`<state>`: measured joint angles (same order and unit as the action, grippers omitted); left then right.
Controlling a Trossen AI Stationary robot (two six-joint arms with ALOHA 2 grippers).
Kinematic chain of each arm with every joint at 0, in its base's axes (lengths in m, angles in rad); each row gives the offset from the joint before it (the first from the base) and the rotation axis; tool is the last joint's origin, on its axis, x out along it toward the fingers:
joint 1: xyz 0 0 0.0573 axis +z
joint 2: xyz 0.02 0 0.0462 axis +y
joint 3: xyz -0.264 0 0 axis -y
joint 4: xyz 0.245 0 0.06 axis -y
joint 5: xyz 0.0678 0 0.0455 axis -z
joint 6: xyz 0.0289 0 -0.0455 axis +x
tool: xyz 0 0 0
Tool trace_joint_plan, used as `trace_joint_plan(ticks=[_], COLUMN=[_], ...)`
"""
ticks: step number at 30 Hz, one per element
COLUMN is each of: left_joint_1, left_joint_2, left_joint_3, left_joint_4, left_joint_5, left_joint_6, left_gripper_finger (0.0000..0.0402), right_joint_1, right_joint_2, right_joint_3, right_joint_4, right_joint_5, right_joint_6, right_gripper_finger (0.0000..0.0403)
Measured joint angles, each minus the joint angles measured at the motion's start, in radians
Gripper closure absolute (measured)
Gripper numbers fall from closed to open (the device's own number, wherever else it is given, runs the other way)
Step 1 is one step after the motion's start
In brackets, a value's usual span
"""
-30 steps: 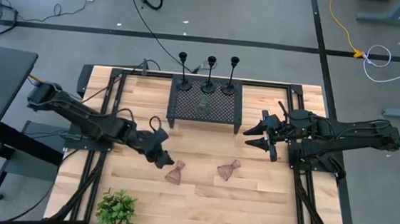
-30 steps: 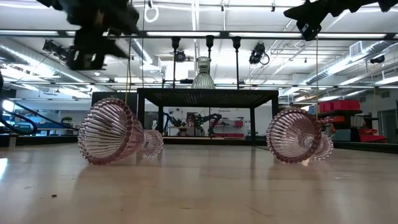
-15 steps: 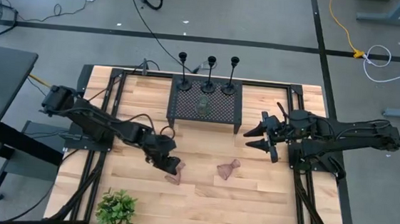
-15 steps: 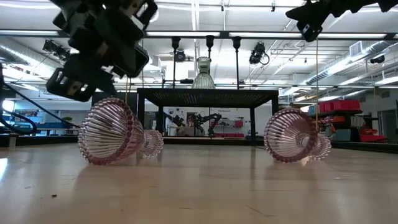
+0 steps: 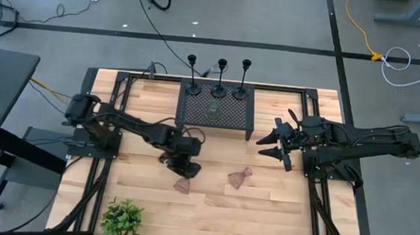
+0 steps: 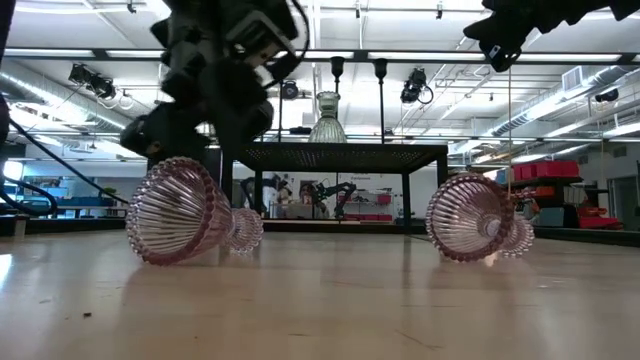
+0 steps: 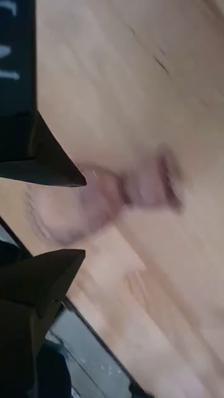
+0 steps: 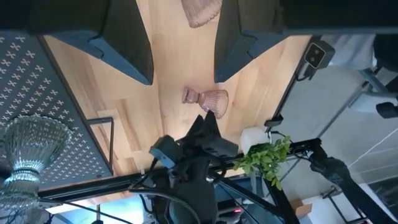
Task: Pick & Place candle stick holders
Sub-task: Put the left purple glass candle holder on the shelf aligned with the other green glass candle holder
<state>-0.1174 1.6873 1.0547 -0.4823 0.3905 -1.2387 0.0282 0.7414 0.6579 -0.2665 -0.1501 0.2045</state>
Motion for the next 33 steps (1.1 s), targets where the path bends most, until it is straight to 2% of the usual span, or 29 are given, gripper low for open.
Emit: trace_joint_plan(ticks=[5,18,28,33], left_joint_1=[0.003,-0.002,-0.029,-0.032], left_joint_2=[0.063,0.194,0.268,0.266], left_joint_3=[0.060,0.064,0.068,0.067], left_joint_4=[-0.002,-0.025,-0.090,-0.100], left_joint_5=[0.034,0.121,0.158,0.156], left_joint_6=[-0.010,-0.030,0.087,0.177], left_gripper_finger=[0.0225,0.0225,0.0226,0.0267], right_joint_1=[0.000,0.032,0.051,0.051], right_joint_2=[0.000,0.000,0.000,0.000], right_joint_3=[0.000,0.000,0.000,0.000], right_joint_4=[-0.014,-0.038,-0.044,-0.049], right_joint_5=[-0.006,-0.025,-0.015,-0.014], right_joint_6=[-0.003,-0.016,-0.020,-0.022], right_gripper_finger=[0.0234,0.0234,0.0234,0.0234])
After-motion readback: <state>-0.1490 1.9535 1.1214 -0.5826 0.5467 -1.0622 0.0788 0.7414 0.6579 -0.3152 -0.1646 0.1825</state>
